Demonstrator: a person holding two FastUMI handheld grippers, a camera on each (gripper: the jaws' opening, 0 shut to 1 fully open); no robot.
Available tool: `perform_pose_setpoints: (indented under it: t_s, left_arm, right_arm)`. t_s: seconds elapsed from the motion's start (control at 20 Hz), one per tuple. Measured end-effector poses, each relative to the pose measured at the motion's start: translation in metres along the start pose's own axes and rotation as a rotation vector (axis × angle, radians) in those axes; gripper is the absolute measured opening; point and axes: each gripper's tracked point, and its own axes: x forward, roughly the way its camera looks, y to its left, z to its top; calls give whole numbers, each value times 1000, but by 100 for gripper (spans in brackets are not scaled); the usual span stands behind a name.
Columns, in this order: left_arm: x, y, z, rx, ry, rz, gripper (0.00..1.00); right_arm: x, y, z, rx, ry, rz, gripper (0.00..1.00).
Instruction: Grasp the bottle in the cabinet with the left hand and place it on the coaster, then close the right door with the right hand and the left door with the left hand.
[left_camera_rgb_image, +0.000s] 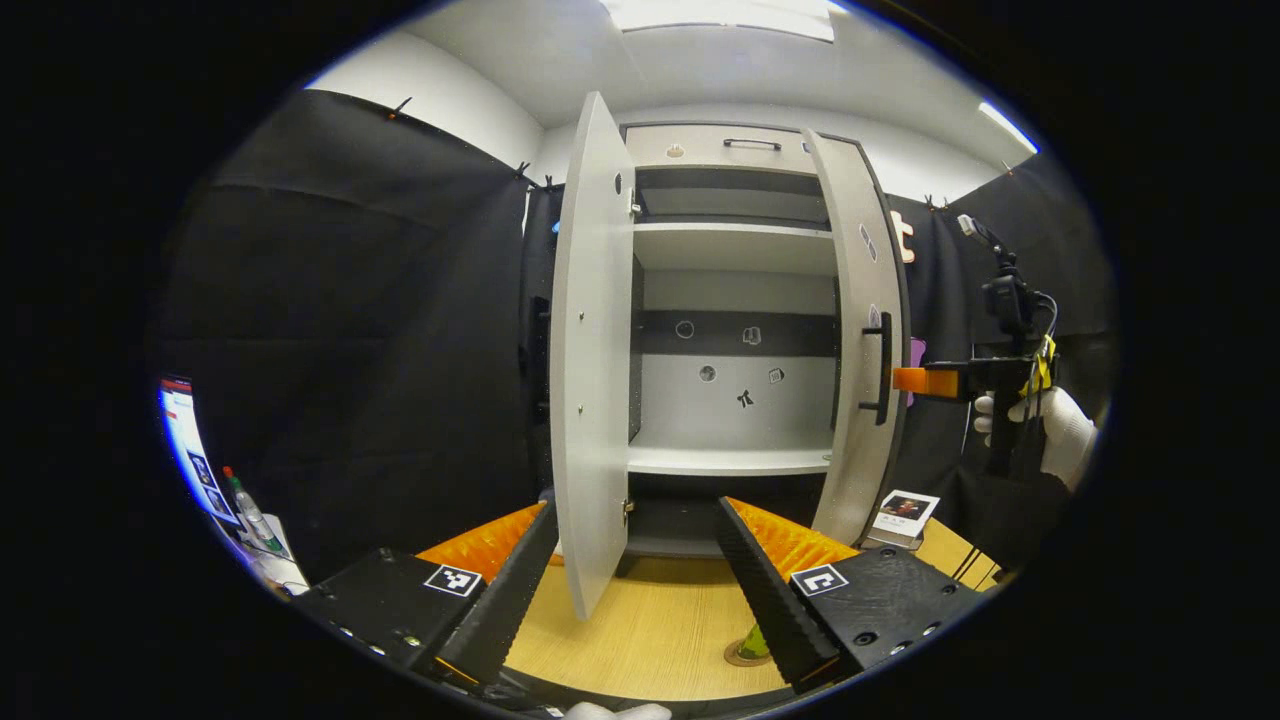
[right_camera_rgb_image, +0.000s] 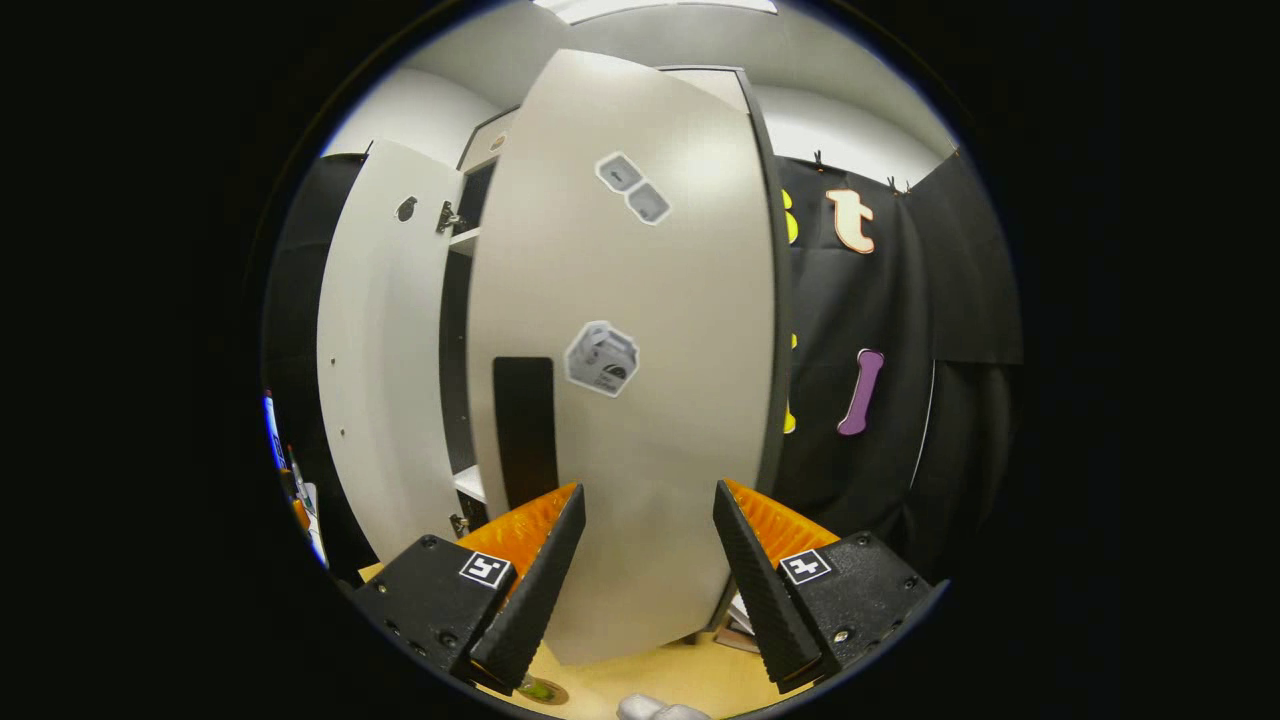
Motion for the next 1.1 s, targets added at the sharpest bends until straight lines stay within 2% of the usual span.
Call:
perform_pose_setpoints:
  t_s: [0.55, 0.65, 0.7, 1.1]
  left_arm:
    - [18, 16, 10, -20, -26, -14, 96]
    - [24, 30, 19, -8, -42, -7, 100]
    - [27, 37, 25, -2, -52, -3, 96]
    - [60, 121, 71, 95, -115, 92, 96]
  right_arm:
    - [-39, -8, -3, 9, 17, -34, 80]
    - [-52, -6, -9, 13, 29, -37, 80]
    - [-57, -5, -14, 12, 38, -39, 80]
    - [-99, 3, -45, 22, 94, -64, 80]
